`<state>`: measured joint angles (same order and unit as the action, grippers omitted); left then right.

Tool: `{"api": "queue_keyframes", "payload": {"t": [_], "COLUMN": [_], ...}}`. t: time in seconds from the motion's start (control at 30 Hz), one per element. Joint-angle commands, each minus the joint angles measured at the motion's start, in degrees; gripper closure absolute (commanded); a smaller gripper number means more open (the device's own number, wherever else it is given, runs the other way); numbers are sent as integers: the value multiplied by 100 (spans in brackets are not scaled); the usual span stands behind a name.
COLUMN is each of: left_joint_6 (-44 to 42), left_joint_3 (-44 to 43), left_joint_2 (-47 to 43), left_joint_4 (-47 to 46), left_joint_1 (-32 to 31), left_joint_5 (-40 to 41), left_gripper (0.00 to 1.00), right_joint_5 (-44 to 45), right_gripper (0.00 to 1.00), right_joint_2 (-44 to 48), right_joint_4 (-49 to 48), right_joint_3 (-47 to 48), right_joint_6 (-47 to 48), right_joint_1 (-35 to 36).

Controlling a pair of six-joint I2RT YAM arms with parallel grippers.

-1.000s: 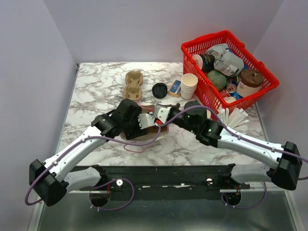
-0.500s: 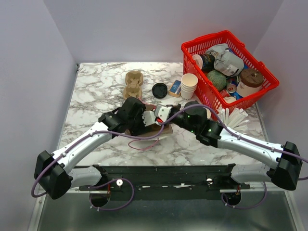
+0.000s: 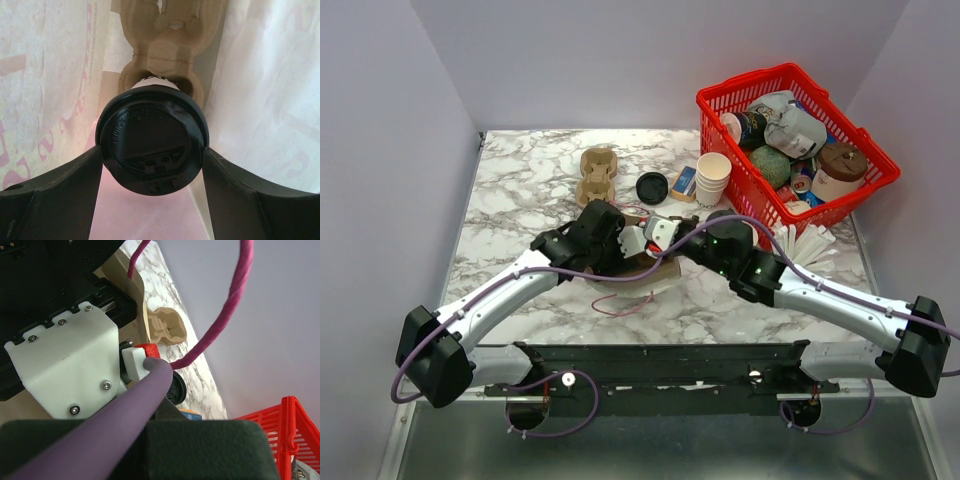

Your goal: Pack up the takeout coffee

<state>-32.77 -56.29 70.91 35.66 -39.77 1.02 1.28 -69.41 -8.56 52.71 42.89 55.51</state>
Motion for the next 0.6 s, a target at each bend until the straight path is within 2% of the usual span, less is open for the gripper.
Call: {"api": "queue_keyframes", "payload": {"t": [0.0,0.23,0.4,0.57], "left_joint_6": [456,658,808,1044], "left_joint_3": [320,312,294,101], "left_joint_2": [142,80,264,458], "left_joint_4": [301,239,275,520], "left_joint_1": [83,171,171,259], "left_joint_5": [13,-102,118,-93], "left_gripper": [100,100,100,100], "right_joint_5": [-365,-435,-506,-479], "right_gripper": [100,100,100,100], "right_joint_2": [226,270,340,279], "right_joint_4": [-629,-656,-647,-603], "right_joint_3": [-112,-191,-243,-182], "right_joint_6": [114,158,132,-88], "right_joint_1": [171,171,180,180]}}
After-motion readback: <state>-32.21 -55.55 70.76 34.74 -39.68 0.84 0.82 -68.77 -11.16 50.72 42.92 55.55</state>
